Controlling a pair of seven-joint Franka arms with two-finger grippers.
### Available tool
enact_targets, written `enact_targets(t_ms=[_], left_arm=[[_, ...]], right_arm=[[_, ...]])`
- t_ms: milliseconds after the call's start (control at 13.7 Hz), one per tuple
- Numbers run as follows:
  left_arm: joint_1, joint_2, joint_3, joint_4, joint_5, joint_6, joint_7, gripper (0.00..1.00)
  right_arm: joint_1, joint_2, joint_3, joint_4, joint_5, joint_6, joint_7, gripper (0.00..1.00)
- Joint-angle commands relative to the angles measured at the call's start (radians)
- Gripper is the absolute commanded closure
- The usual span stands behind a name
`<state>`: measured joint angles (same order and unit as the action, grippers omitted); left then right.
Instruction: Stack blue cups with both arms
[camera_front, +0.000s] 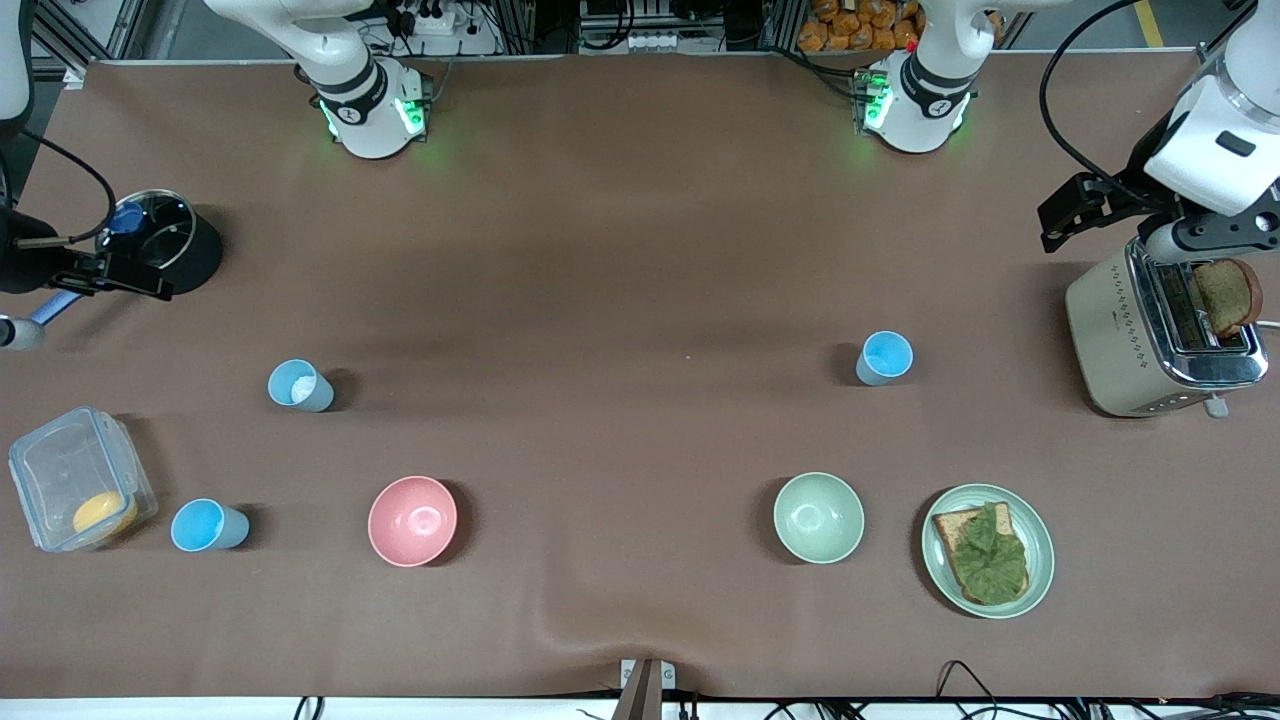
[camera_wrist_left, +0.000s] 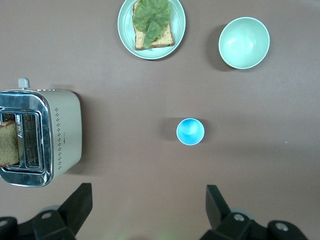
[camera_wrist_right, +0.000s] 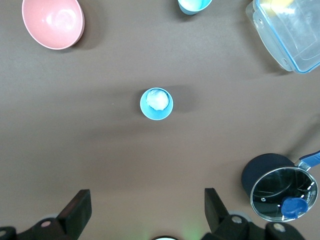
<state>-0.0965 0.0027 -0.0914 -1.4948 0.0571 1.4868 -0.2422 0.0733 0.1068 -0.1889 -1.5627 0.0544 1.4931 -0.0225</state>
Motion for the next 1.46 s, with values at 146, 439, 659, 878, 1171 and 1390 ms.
enact_targets(t_ms=[146,439,659,878,1171,1390], left_arm=[[0.018,0.002,-0.004,0.011,-0.019,0.001,0.009,0.00],[0.021,0.002,-0.004,0.011,-0.020,0.001,0.009,0.00],[0.021,0.002,-0.004,0.011,-0.020,0.001,0.009,0.00],[0.021,0.002,-0.004,0.011,-0.020,0.001,0.009,0.00],[0.023,0.002,-0.004,0.011,-0.020,0.001,0.009,0.00],[0.023,0.002,-0.004,0.011,-0.020,0.001,0.009,0.00]], right_arm=[[0.000,-0.013,0.005,0.000,-0.004,-0.011,0.016,0.00],[0.000,-0.010,0.005,-0.002,-0.004,-0.008,0.027,0.00],[-0.007,0.011,0.005,-0.002,-0.002,0.001,0.018,0.00],[0.025,0.121,0.006,-0.008,-0.001,-0.008,0.019,0.00],[0.040,0.205,0.006,-0.081,0.022,0.138,0.016,0.00],[0.055,0.208,0.006,-0.253,0.024,0.378,0.016,0.00]])
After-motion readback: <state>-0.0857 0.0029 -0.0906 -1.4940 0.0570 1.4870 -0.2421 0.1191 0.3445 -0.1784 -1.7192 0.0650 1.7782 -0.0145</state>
